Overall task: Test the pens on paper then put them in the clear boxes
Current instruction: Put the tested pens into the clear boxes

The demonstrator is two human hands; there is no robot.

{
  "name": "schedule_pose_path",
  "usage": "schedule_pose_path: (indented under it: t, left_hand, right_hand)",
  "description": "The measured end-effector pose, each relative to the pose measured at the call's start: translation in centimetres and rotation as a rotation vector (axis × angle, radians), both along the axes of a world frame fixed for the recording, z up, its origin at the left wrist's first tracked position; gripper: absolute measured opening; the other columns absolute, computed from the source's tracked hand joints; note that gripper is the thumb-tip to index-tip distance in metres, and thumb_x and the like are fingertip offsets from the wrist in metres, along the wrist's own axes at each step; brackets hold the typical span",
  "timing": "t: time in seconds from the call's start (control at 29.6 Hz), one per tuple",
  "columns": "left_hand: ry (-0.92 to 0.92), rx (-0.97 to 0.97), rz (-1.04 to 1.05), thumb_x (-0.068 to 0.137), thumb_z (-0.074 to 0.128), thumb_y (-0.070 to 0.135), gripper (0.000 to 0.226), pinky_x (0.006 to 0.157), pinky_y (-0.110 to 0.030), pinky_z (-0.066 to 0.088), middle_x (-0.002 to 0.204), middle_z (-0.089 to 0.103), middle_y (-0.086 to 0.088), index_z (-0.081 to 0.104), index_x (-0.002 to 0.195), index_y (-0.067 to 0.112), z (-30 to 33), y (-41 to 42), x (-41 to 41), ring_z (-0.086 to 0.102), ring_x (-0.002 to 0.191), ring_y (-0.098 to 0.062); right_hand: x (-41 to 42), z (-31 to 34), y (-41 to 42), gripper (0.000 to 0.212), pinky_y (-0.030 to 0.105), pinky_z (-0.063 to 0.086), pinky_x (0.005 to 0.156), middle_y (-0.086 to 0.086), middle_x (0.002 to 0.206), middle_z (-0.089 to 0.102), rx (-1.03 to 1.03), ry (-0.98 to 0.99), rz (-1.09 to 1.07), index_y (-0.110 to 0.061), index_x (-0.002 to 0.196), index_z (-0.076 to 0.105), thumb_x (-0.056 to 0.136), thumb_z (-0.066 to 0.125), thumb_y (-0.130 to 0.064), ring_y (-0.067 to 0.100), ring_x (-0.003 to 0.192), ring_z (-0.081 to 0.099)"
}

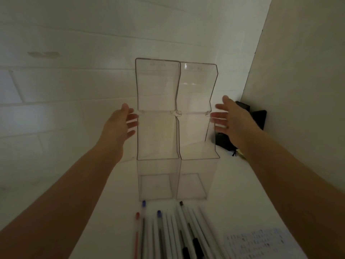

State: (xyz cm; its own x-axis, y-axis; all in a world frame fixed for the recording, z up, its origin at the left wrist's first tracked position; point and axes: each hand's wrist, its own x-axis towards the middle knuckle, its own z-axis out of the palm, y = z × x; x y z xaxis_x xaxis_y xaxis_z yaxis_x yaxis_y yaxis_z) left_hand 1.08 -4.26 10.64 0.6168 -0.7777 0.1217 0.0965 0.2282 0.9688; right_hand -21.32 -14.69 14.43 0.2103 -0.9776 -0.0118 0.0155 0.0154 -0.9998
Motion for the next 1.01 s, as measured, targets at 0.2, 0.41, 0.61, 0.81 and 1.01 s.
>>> schedule_pose_path:
  t: [0.2, 0.41, 0.61, 0.81, 1.01]
  left_hand:
    - [-0.402, 0.003, 0.184, 0.090, 0.051, 0.016, 0.011, 0.067, -0.004, 0.038, 0.095, 0.055, 0.007, 0.050, 0.099, 0.021, -5.9, 7.8, -3.3, 0.051, 0.077, 0.003]
    - [-1.053, 0.188, -0.482, 0.082, 0.043, 0.046, 0.021, 0.086, -0.007, 0.034, 0.104, 0.052, 0.027, 0.055, 0.098, 0.041, -11.9, 13.8, -4.1, 0.048, 0.101, 0.005]
    - [-1.187, 0.083, -0.577, 0.082, 0.047, 0.028, 0.022, 0.089, -0.014, 0.038, 0.104, 0.055, 0.020, 0.059, 0.100, 0.032, -13.6, 16.0, -3.8, 0.050, 0.101, 0.002]
    - [-1.133, 0.138, -0.540, 0.076, 0.044, 0.031, 0.026, 0.078, -0.007, 0.035, 0.088, 0.057, 0.028, 0.055, 0.098, 0.039, -13.7, 16.1, -3.5, 0.048, 0.089, 0.006]
    - [-1.264, 0.105, -0.525, 0.073, 0.041, 0.026, 0.029, 0.076, -0.003, 0.032, 0.078, 0.056, 0.019, 0.054, 0.098, 0.035, -13.6, 16.4, -4.5, 0.048, 0.077, -0.004]
  right_hand:
    - [-3.6, -4.5, 8.8, 0.009, 0.021, 0.047, 0.068, -0.002, 0.082, 0.063, -0.416, 0.163, 0.050, -0.022, 0.088, 0.060, 0.091, 0.052, -0.019, 0.007, 0.072, 0.057]
    - [-4.3, -10.3, 15.4, 0.015, 0.008, 0.040, 0.079, -0.022, 0.095, 0.056, -0.736, 0.900, 0.696, -0.038, 0.102, 0.059, 0.090, 0.053, -0.031, -0.004, 0.090, 0.051]
    - [-3.1, -12.9, 19.1, 0.032, 0.022, 0.039, 0.091, -0.005, 0.119, 0.056, -0.986, 0.932, 0.817, -0.027, 0.119, 0.057, 0.088, 0.056, -0.035, 0.011, 0.108, 0.049]
    - [-2.5, -14.4, 20.4, 0.051, 0.032, 0.034, 0.101, 0.000, 0.135, 0.047, -1.091, 1.049, 0.908, -0.025, 0.132, 0.045, 0.083, 0.057, -0.028, 0.019, 0.121, 0.044]
    - [-1.3, -15.1, 20.6, 0.033, 0.024, 0.051, 0.060, -0.003, 0.081, 0.065, -1.469, 1.205, 0.881, -0.025, 0.095, 0.068, 0.062, 0.076, -0.026, 0.015, 0.063, 0.059]
